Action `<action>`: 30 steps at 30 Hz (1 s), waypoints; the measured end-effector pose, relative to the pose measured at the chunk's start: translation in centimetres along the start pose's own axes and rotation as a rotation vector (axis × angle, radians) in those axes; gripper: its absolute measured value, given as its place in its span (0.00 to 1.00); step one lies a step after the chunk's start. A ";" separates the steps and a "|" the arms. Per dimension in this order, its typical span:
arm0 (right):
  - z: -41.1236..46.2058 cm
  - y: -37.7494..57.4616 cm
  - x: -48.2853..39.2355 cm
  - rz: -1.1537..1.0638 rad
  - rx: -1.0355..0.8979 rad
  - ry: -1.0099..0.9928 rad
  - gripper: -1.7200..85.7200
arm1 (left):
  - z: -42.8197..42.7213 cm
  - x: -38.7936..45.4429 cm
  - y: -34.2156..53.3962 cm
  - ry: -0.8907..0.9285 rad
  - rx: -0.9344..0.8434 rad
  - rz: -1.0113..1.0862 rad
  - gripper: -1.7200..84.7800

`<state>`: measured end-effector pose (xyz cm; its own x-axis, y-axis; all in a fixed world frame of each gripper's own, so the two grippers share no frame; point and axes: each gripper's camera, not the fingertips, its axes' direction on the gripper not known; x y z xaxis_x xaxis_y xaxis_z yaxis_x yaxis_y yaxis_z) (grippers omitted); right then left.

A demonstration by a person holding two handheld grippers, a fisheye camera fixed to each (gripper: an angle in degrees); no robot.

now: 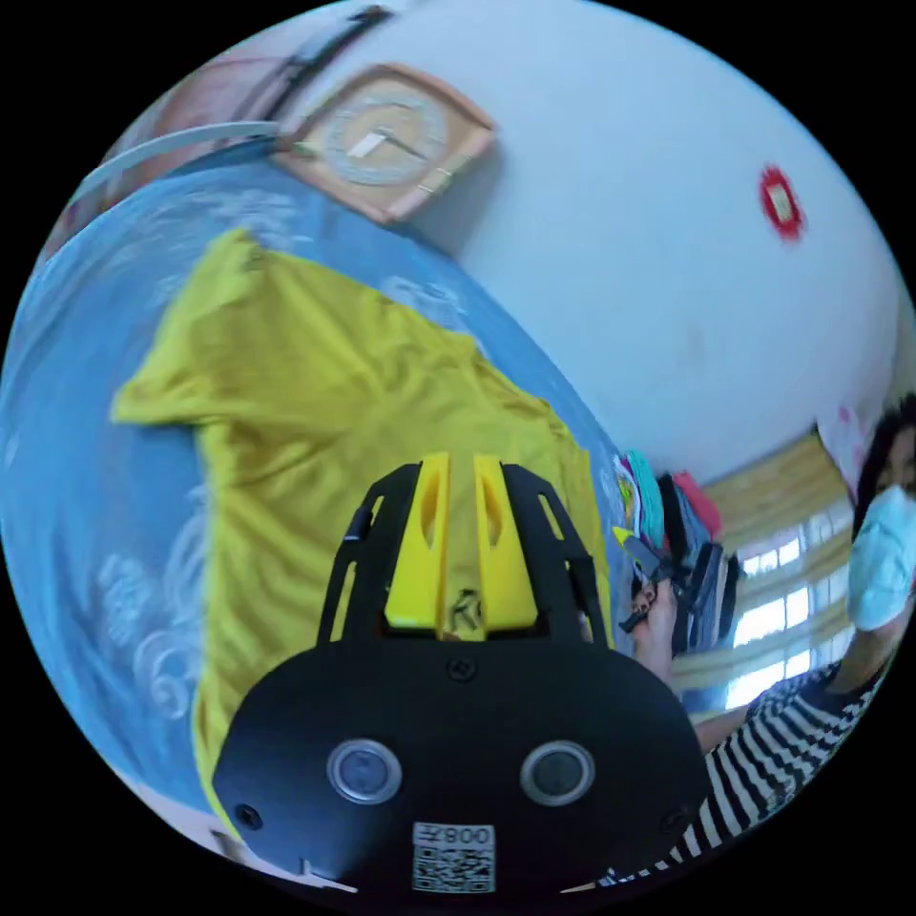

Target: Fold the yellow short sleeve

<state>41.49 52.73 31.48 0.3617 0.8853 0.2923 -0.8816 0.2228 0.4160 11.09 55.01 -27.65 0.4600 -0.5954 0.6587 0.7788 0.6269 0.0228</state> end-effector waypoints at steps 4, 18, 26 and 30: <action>5.8 -5.2 -7.6 -0.116 -0.084 -0.182 0.02 | -10.4 -10.0 1.0 -0.081 0.129 -0.259 0.11; 27.3 -19.4 -30.8 -0.412 -0.402 -0.301 0.06 | -24.2 -24.5 0.8 0.120 0.199 -0.348 0.04; 40.4 -32.5 -44.4 -0.605 -0.457 -0.211 0.09 | -30.7 -26.9 1.9 0.177 0.244 -0.303 0.03; 48.1 -36.4 -50.7 -0.687 -0.559 -0.096 0.10 | -32.9 -27.3 2.3 0.178 0.245 -0.296 0.03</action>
<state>69.86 -19.88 42.88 0.8668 0.4502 0.2143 -0.4704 0.8809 0.0519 14.35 56.19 -70.35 0.3147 -0.8319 0.4571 0.7741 0.5036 0.3836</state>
